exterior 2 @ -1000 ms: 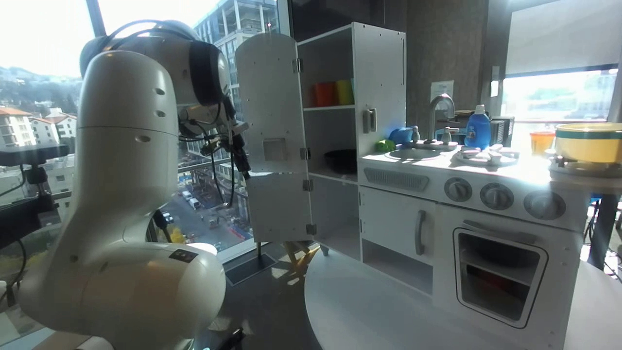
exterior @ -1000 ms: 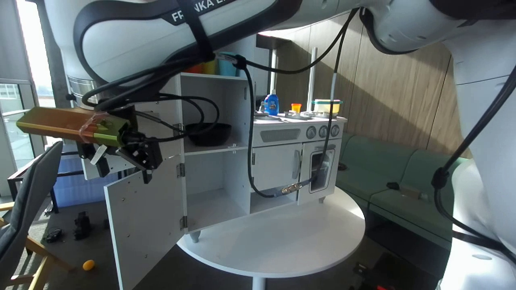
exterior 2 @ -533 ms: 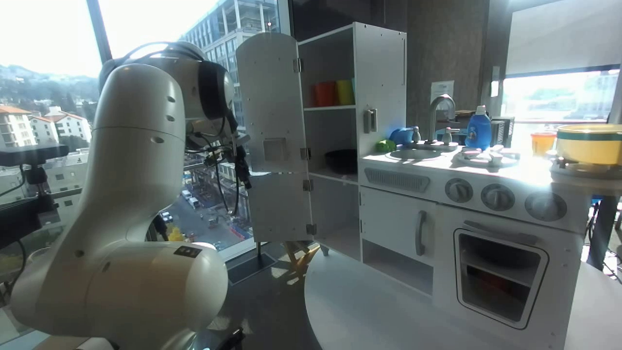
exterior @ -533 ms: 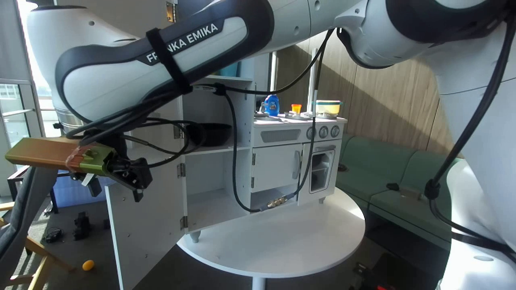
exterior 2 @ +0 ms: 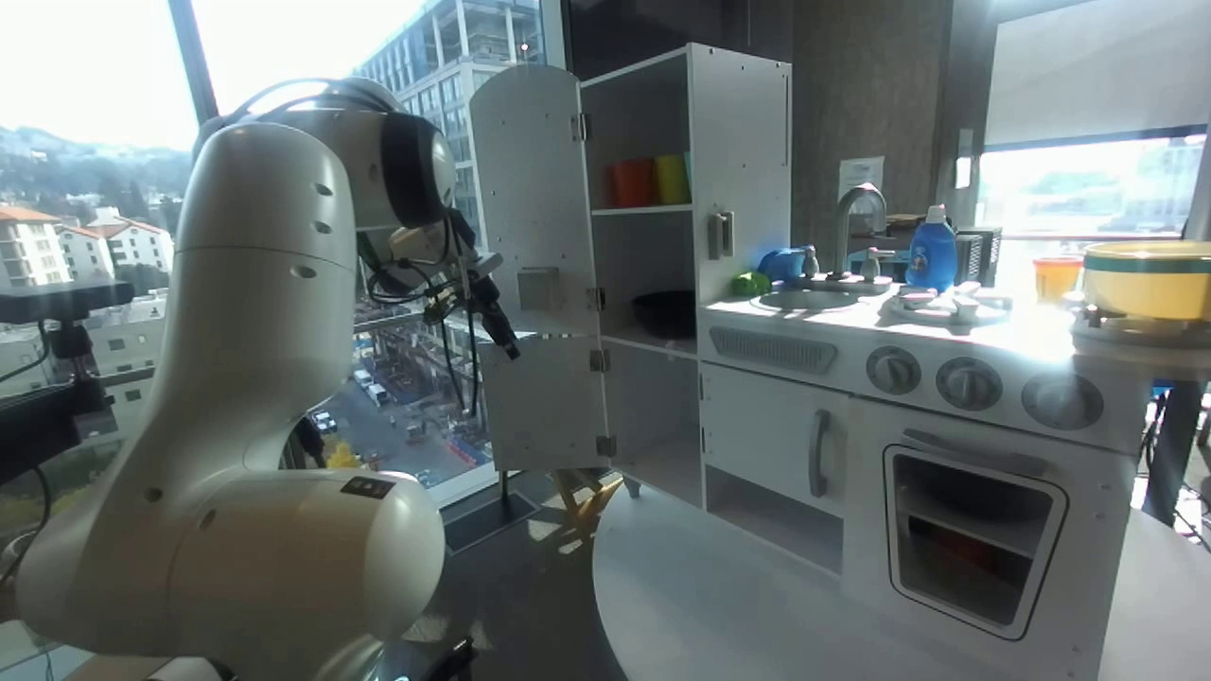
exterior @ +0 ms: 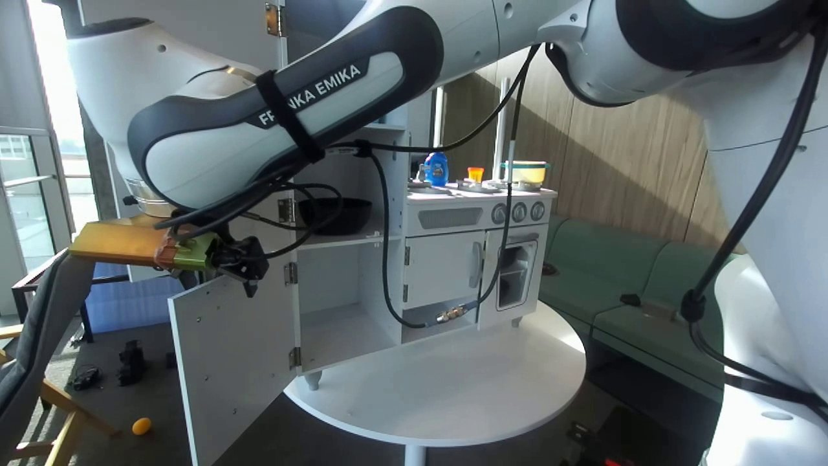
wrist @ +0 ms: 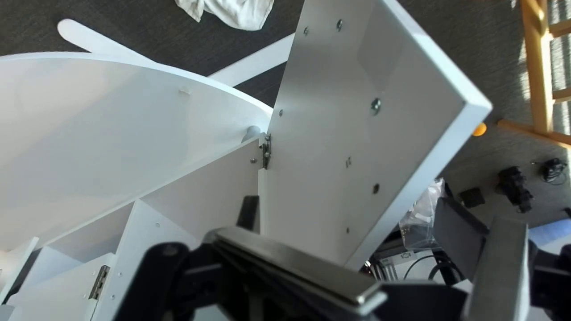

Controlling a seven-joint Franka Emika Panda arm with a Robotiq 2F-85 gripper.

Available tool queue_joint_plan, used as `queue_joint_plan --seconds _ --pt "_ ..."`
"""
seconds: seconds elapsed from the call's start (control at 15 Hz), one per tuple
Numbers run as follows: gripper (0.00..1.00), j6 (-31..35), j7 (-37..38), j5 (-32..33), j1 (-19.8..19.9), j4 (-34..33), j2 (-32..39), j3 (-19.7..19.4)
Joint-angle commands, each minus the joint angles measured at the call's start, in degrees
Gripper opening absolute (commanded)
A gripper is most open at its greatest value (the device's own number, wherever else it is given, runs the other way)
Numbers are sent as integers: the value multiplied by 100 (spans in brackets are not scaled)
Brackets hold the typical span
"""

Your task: Open the bottom left cabinet door, remove the black bowl, put it in the middle left drawer and close the cabinet door of the bottom left drawer

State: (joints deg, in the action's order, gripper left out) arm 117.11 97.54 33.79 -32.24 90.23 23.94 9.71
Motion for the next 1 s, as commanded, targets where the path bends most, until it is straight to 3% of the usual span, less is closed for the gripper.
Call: queue_joint_plan --seconds 0.0,0.33,0.93 --pt "100 -107 -107 155 125 416 -227 -119" --pt "100 -19 -614 11 528 1470 -878 -28" --pt "100 -279 -2296 338 1232 3183 -2648 108"
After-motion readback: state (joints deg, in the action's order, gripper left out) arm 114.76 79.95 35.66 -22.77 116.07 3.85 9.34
